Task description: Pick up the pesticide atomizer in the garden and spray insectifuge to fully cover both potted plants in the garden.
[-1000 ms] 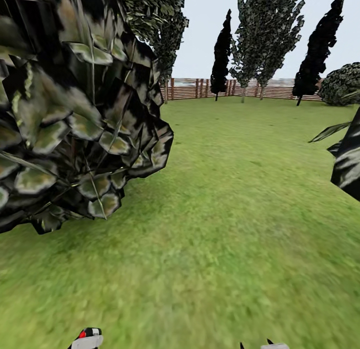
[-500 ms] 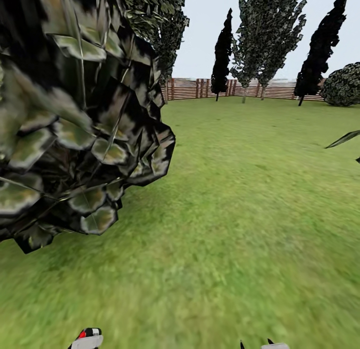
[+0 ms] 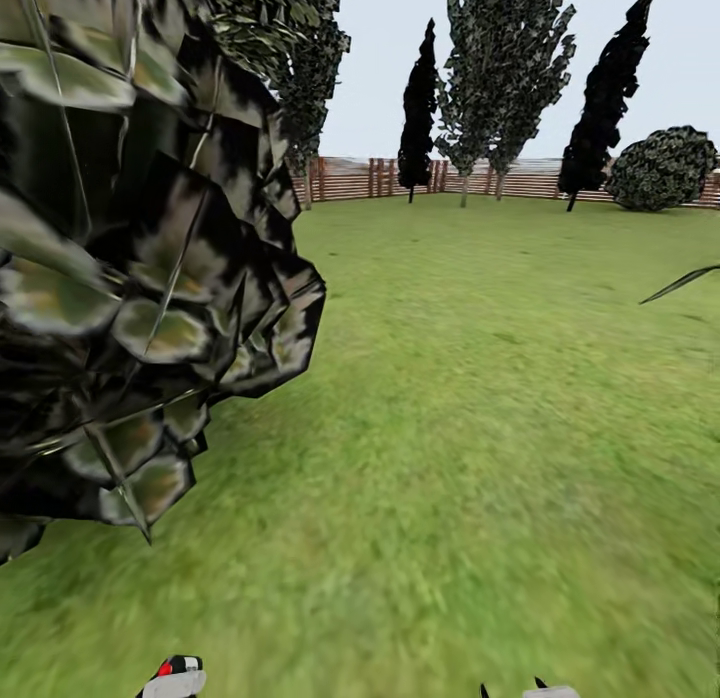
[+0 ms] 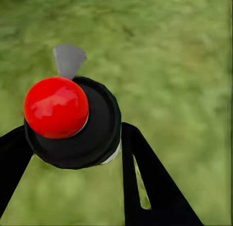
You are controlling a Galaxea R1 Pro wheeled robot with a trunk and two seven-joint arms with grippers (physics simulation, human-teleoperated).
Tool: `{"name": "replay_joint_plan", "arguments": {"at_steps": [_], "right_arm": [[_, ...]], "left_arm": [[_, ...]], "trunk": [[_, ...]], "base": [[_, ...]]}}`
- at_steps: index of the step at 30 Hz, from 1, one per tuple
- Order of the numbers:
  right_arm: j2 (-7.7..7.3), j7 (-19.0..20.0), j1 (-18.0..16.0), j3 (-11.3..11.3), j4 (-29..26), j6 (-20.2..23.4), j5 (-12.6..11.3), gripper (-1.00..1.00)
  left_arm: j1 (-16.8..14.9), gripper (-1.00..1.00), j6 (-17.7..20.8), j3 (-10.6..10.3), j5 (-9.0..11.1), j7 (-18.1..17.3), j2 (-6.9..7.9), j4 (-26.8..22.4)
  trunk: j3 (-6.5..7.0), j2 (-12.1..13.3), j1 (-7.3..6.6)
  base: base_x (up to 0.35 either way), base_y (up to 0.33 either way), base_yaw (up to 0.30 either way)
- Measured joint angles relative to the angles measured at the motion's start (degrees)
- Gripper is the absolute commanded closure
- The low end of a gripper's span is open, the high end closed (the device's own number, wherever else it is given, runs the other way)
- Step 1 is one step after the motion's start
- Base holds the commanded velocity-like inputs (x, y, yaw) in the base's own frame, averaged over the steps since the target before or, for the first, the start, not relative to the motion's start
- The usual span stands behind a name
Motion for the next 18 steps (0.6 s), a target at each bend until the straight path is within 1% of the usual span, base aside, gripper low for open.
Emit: {"name": "replay_joint_plan", "arguments": {"at_steps": [6,18], "right_arm": [[0.0,0.0,0.0,0.0,0.0,0.0,0.0,-1.0],[0.0,0.0,0.0,0.0,0.0,0.0,0.1,-1.0]], "left_arm": [[0.0,1.0,0.0,0.0,0.0,0.0,0.0,0.0],[0.0,1.0,0.0,0.0,0.1,0.0,0.0,0.0]], "trunk": [[0.13,0.0,0.0],[0.41,0.0,0.0]], "base": [[0.333,0.064,-0.253],[0.305,0.169,-0.253]]}}
